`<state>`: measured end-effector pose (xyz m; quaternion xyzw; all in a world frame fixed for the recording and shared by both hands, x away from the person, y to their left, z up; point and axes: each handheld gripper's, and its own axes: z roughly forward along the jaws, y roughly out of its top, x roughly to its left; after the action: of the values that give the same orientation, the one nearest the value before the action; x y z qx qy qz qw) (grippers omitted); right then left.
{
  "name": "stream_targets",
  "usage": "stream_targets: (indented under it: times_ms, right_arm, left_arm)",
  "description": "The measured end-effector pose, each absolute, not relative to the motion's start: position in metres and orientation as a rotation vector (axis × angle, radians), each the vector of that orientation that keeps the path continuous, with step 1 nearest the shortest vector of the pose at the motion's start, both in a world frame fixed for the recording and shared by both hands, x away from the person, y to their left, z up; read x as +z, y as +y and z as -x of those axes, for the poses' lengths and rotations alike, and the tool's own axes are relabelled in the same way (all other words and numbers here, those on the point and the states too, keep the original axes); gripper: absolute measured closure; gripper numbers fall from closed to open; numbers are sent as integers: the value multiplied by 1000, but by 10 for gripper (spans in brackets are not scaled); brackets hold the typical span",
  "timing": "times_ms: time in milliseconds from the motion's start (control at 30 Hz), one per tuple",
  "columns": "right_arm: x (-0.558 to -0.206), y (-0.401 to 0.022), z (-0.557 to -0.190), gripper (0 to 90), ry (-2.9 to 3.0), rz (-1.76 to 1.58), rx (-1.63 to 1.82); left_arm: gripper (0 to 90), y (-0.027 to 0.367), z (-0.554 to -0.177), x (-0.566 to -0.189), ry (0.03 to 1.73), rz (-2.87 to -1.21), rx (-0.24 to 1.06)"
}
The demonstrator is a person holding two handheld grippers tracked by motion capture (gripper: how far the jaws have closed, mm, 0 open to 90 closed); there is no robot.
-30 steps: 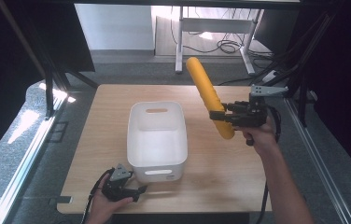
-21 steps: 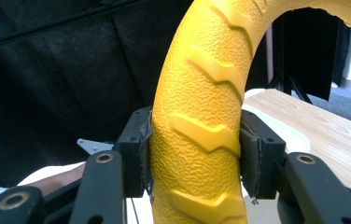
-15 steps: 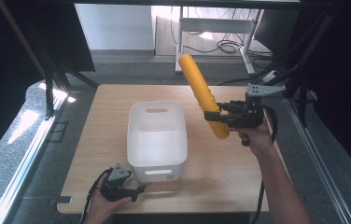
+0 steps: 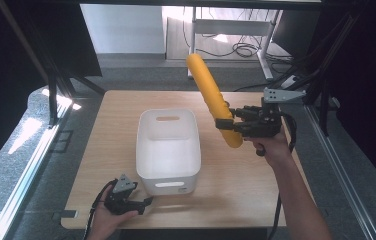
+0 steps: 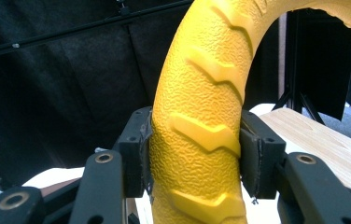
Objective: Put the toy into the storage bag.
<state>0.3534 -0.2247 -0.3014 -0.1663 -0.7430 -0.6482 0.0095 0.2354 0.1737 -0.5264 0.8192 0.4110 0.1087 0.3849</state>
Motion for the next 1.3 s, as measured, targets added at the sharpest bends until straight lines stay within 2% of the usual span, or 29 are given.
stream_targets:
  times_ms: [1300]
  right_arm:
    - [-290, -174, -332, 520, -2284, 302, -2014]
  left_arm:
    - [197, 174, -237, -528, 1049, -2104, 273]
